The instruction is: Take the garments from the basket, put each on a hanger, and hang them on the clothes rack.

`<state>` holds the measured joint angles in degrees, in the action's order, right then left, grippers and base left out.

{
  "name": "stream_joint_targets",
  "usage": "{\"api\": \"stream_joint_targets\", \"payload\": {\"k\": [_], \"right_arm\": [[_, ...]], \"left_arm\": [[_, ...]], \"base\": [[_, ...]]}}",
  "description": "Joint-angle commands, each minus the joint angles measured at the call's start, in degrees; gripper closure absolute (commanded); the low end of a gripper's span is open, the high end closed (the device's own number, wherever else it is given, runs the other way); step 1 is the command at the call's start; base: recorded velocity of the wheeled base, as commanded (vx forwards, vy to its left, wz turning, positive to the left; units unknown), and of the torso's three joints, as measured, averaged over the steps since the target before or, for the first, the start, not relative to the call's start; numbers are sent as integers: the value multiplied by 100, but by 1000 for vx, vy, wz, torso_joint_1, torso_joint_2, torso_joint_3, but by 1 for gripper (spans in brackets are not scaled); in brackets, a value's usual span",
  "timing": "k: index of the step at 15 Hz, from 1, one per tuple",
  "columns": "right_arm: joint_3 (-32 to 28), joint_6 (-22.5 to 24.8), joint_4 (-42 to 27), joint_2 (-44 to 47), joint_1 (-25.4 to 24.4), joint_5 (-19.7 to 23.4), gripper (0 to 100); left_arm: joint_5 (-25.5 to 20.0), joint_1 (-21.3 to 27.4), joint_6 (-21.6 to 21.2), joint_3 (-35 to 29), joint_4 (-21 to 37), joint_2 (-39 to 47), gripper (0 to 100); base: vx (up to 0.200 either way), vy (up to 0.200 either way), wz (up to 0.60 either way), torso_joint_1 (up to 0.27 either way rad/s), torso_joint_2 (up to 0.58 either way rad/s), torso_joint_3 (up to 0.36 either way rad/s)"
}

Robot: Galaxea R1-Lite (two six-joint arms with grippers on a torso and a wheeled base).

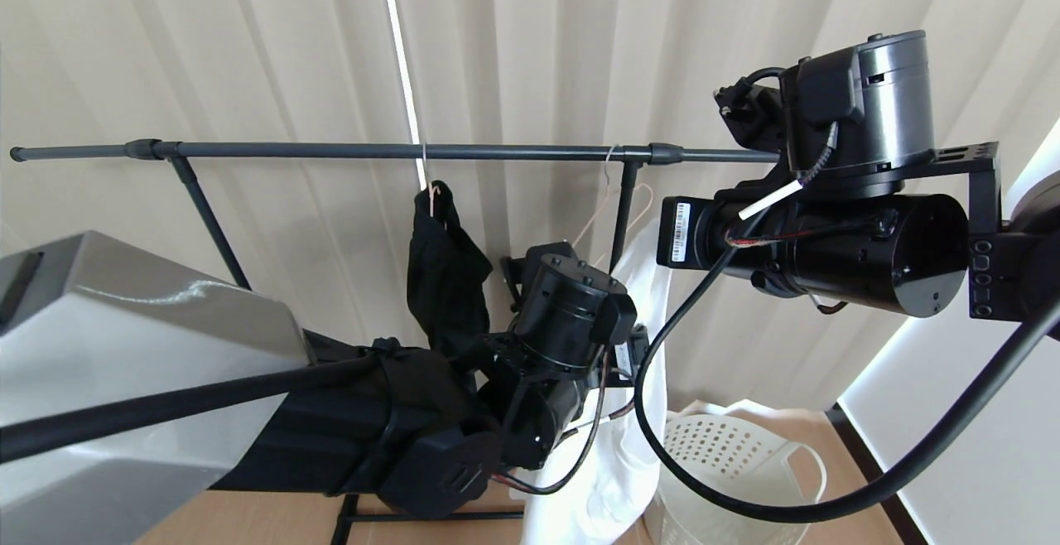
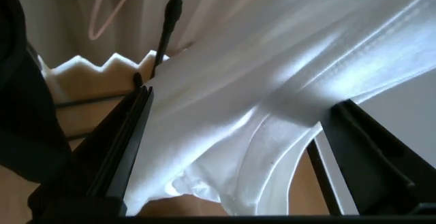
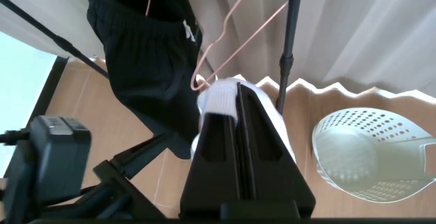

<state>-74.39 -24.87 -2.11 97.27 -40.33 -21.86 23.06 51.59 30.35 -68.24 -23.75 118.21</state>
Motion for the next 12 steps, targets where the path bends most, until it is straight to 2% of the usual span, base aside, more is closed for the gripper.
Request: {"api": "stream_joint_targets", "payload": {"k": [1,6,12], "right_arm": [[-6,0,0,-50,-2,-3,100],[-14,17,0,-261,25,-11,100],[-76,26,-26,-358,201,-20,100]], "left_arm": [[251,-26,-109,22,186,193,0],[559,-44,-161,470,186,176,0],[726,-44,-153,1208,169,-9,0]], "base": [[0,0,0,0,0,0],[0,0,0,0,0,0],[0,0,0,0,0,0]]}}
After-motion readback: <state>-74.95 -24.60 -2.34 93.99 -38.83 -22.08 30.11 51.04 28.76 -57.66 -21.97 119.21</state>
